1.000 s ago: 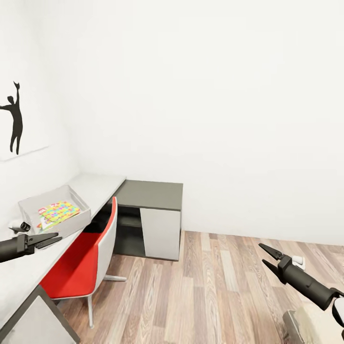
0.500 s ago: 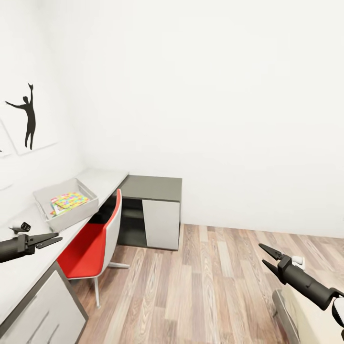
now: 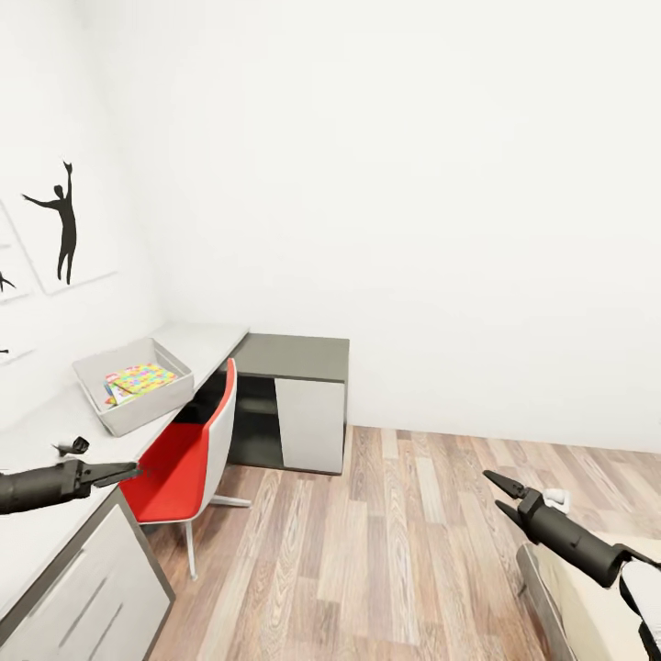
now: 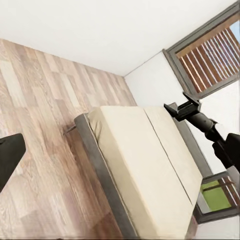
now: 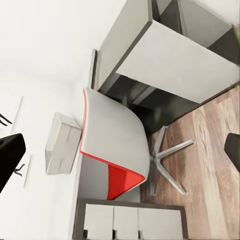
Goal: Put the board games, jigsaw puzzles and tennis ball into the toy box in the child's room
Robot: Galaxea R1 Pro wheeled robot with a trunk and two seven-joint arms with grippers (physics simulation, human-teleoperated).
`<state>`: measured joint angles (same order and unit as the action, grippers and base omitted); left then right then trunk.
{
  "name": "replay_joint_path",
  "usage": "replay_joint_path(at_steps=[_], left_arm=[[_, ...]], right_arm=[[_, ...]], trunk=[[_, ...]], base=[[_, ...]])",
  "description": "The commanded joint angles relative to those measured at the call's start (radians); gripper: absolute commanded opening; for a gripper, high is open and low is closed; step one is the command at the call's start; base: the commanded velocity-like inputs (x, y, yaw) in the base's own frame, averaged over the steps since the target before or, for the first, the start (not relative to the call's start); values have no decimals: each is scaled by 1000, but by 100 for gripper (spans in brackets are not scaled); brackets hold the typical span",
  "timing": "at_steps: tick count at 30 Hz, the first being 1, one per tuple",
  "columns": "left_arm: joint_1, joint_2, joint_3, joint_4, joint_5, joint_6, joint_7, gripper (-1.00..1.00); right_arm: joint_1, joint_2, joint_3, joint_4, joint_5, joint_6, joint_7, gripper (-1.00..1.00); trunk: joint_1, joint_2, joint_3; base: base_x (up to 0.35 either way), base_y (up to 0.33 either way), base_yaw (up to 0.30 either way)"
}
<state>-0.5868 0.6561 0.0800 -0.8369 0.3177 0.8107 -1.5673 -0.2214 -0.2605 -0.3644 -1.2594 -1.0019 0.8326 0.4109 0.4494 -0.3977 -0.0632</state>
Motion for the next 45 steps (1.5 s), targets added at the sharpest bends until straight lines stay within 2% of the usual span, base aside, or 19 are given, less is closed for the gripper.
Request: replay_joint_path(at_steps=[1, 5, 6, 9, 12, 14, 18, 21, 25, 26, 27, 30, 31, 33, 36, 38, 40, 43, 45], left_arm=[[-1, -12, -34, -25, 0, 15, -4, 100], [-1, -84, -120, -128, -4, 21, -4, 100], [-1, -112, -165, -163, -10, 21, -4, 100], [-1, -146, -256, -197, -36, 21, -4, 100], [-2, -199, -294, -203, -74, 22, 65, 100], [-3, -240, -303, -200, -100, 25, 143, 100], [-4, -310, -307, -191, -139, 51, 314, 100], [-7, -364, -307, -133, -155, 67, 512, 100], [-13, -422, -305, 21, -160, 58, 802, 100], [-13, -443, -303, 83, -162, 31, 908, 100], [-13, -448, -303, 103, -161, 18, 941, 100], [-13, -480, -303, 236, -160, -81, 1115, 100], [-13, -489, -303, 265, -160, -100, 1142, 100], [-12, -526, -304, 402, -161, -200, 1249, 100], [-11, -559, -305, 638, -160, -408, 1400, 100], [-8, -573, -305, 741, -159, -509, 1462, 100], [19, -584, -305, 818, -157, -618, 1520, 100], [122, -588, -305, 850, -155, -730, 1554, 100], [177, -587, -305, 859, -154, -790, 1562, 100]], right_arm=[[-9, 2, 6, 5, 40, -12, -3, 100], [-28, 5, 15, 27, 93, -28, -9, 100], [-34, 5, 18, 38, 99, -30, -10, 100], [-40, 6, 20, 51, 105, -33, -10, 100], [-41, 7, 22, 54, 110, -38, -15, 100], [-41, 7, 22, 55, 111, -44, -28, 100], [-42, 10, 43, 60, 112, -70, -119, 100], [-54, 10, 81, 69, 112, -93, -230, 100], [-94, 11, 144, 134, 111, -105, -320, 100], [-127, 15, 163, 191, 112, -112, -338, 100], [-137, 18, 170, 213, 112, -116, -344, 100], [-175, 29, 222, 379, 121, -169, -386, 100], [-177, 30, 235, 405, 127, -182, -395, 100], [-184, 39, 318, 500, 177, -239, -435, 100], [-187, 99, 472, 635, 302, -359, -497, 100], [-185, 137, 527, 729, 356, -426, -521, 100], [-181, 177, 566, 901, 406, -534, -538, 100], [-177, 205, 586, 1133, 454, -716, -546, 100], [-176, 215, 591, 1200, 484, -813, -547, 100]], trunk=[[1, -2, -2], [1, -2, -2], [1, -2, -2], [1, -2, -2], [1, -2, -2], [1, -2, -2], [1, -2, -3], [1, -2, -6], [1, -2, -11], [1, -2, -12], [1, -2, -13], [1, -2, -17], [1, -2, -18], [1, -2, -20], [1, -2, -24], [1, -2, -26], [1, -2, -29], [1, -2, -33], [1, -2, -36]], base=[[-2, 0, 0], [0, 0, 0], [0, 0, 0], [0, 0, 0], [0, 0, 0], [0, 0, 0], [0, 0, 0], [0, 0, 0], [0, 0, 0], [0, 0, 0], [0, 0, 0], [0, 0, 0], [0, 0, 0], [0, 0, 0], [0, 0, 0], [0, 0, 0], [0, 0, 0], [0, 0, 0], [0, 0, 0]])
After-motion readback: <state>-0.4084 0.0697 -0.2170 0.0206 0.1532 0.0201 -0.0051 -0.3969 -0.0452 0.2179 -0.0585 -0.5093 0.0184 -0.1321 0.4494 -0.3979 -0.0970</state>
